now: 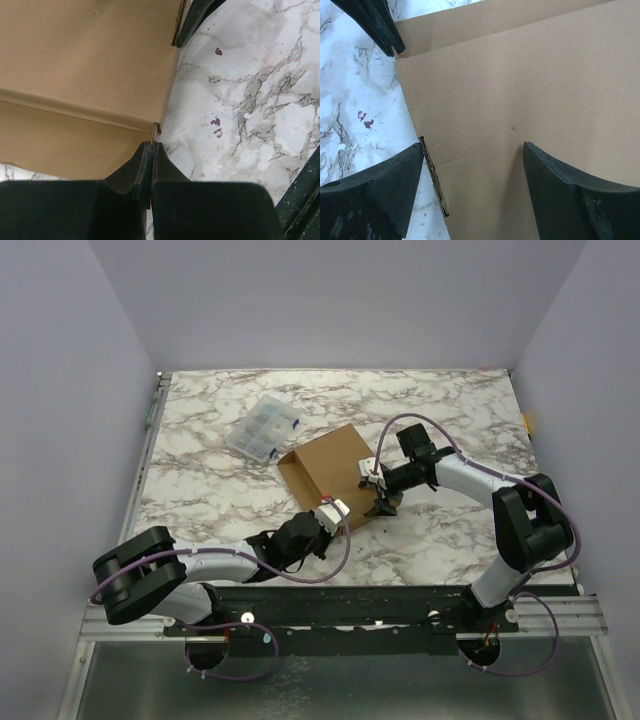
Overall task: Fold the paper box
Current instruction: Close the paper box at the center of the board.
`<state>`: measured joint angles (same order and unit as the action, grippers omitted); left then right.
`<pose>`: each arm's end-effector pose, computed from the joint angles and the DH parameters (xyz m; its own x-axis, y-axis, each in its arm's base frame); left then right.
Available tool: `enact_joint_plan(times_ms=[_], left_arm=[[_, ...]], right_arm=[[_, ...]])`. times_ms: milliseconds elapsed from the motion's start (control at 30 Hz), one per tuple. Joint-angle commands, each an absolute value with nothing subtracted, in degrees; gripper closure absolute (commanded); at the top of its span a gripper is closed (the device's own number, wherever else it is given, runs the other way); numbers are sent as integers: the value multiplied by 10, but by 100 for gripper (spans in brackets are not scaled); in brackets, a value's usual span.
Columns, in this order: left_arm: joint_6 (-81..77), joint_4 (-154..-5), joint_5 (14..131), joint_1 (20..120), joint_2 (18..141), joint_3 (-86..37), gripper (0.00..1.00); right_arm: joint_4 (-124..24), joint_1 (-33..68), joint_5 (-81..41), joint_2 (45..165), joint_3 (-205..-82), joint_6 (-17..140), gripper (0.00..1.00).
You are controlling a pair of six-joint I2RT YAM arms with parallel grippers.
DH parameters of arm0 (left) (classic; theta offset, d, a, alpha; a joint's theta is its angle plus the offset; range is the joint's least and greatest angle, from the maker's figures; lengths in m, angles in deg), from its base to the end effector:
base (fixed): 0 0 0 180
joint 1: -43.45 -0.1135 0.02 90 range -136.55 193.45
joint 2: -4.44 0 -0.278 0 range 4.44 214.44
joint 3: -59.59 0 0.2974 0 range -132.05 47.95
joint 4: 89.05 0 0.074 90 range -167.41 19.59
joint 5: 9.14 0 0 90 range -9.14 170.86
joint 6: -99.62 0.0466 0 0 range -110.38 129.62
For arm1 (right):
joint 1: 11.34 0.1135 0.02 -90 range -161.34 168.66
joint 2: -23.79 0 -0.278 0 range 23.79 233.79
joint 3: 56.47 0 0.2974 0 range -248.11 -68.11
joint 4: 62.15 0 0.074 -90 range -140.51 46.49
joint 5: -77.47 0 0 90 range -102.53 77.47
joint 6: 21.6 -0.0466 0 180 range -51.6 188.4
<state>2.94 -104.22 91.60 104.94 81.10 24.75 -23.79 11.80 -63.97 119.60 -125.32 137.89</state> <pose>0.1435 -0.2459 0.1320 -0.3038 0.3199 -0.8974 0.7536 0.6570 -0.0209 0.3133 0.1735 0.1616 0.2179 -0.5418 -0.8118 -0.9736 -0.1786 -0.1421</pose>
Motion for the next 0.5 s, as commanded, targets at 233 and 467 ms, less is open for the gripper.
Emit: enact_joint_plan(times_ms=[233, 467], left_arm=[[57, -996, 858, 1018, 851, 140, 100], [10, -919, 884, 1001, 800, 115, 65]], right_arm=[[-199, 120, -594, 1230, -1248, 1364, 21], [-211, 119, -593, 1211, -1261, 1312, 12]])
